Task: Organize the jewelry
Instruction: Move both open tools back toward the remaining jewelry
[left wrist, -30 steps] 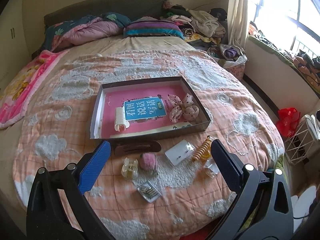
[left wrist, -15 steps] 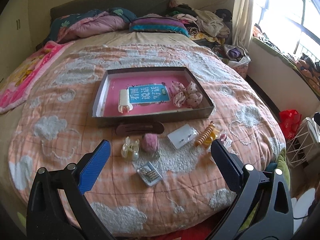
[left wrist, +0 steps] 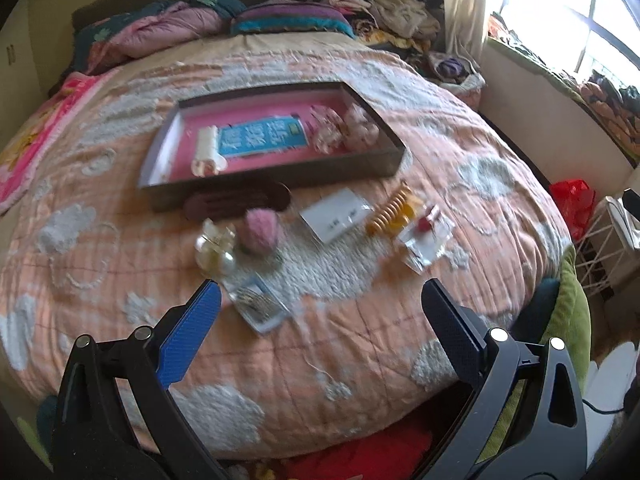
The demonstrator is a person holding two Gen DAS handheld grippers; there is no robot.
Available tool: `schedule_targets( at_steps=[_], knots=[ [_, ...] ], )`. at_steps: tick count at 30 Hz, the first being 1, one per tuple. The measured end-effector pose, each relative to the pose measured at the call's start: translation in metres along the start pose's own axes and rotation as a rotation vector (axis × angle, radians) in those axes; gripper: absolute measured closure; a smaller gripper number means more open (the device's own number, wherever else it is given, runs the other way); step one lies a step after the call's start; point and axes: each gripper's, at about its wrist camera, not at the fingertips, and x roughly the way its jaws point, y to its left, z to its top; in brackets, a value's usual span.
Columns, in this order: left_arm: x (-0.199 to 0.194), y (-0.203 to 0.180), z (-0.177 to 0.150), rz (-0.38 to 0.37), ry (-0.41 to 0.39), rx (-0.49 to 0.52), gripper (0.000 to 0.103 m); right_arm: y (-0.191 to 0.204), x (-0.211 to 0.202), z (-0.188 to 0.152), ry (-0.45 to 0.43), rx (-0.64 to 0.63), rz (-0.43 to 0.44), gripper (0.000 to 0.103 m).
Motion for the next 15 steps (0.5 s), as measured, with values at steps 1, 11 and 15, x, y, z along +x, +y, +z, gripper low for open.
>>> schedule_targets(
  at_steps=[1, 11, 15],
  knots=[
    [0.002, -0.003, -0.003, -0.005, 0.007, 0.001, 0.009, -0.001, 0.001, -0.002, 0.006, 0.001, 0.000, 0.004],
    [0.021, -0.016, -0.021, 0.002, 0.071, 0.032, 0.009, -0.010, 0.022, -0.022, 0.081, 0.015, 0.002, 0.004],
    [0.027, -0.016, -0.021, 0.012, 0.072, 0.045, 0.009, -0.013, 0.034, -0.021, 0.094, 0.008, -0.002, 0.004]
  ],
)
